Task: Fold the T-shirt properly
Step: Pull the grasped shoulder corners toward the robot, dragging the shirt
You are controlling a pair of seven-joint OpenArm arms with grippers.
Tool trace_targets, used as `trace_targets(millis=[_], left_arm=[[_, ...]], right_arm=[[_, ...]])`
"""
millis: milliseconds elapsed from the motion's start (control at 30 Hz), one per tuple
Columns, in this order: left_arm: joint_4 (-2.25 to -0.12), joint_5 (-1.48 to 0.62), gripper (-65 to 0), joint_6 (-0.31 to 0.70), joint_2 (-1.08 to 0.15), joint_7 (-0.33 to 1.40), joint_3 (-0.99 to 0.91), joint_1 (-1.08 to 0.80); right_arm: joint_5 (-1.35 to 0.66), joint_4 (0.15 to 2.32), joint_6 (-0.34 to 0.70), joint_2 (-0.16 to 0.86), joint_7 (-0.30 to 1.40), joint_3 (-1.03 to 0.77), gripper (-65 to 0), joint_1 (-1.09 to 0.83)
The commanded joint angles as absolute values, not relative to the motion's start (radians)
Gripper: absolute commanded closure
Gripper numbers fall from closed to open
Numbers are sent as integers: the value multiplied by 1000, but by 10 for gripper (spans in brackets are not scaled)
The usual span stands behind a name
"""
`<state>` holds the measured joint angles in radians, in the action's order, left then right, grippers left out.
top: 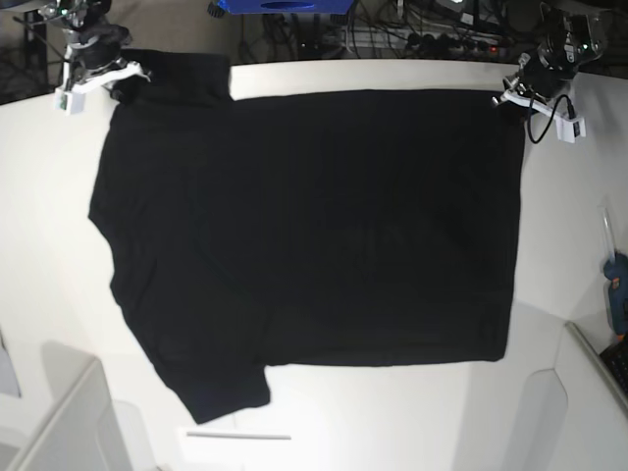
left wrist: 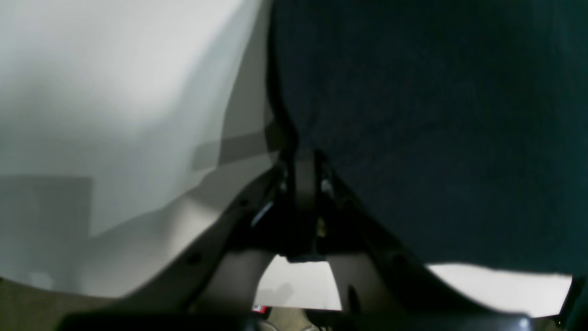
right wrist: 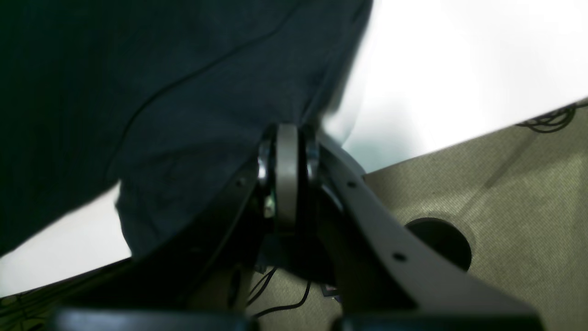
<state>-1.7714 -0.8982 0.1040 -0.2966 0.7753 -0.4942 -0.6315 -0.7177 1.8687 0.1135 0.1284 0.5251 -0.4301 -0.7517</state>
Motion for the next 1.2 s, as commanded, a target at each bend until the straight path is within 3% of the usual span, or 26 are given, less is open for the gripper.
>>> trace_targets(millis=[0, 400, 533, 933, 1167], left_arm=[[-1794, -909, 0, 107, -306, 768, -498, -638], [-1893, -912, 0, 108, -300, 768, -493, -596], [-1891, -912, 0, 107, -298, 768, -501, -561], [-1816, -909, 0, 104, -275, 863, -503, -394], [-1761, -905, 0, 104, -275, 862, -503, -354]], right_arm=[[-728, 1888, 119, 136, 512, -435, 0, -766], [-728, 1949, 116, 137, 521, -433, 0, -677], [-727, 1946, 114, 137, 607, -435, 0, -604], [-720, 1940, 56, 145, 707, -430, 0, -441], [-596, 1922, 58, 137, 763, -427, 0, -343]])
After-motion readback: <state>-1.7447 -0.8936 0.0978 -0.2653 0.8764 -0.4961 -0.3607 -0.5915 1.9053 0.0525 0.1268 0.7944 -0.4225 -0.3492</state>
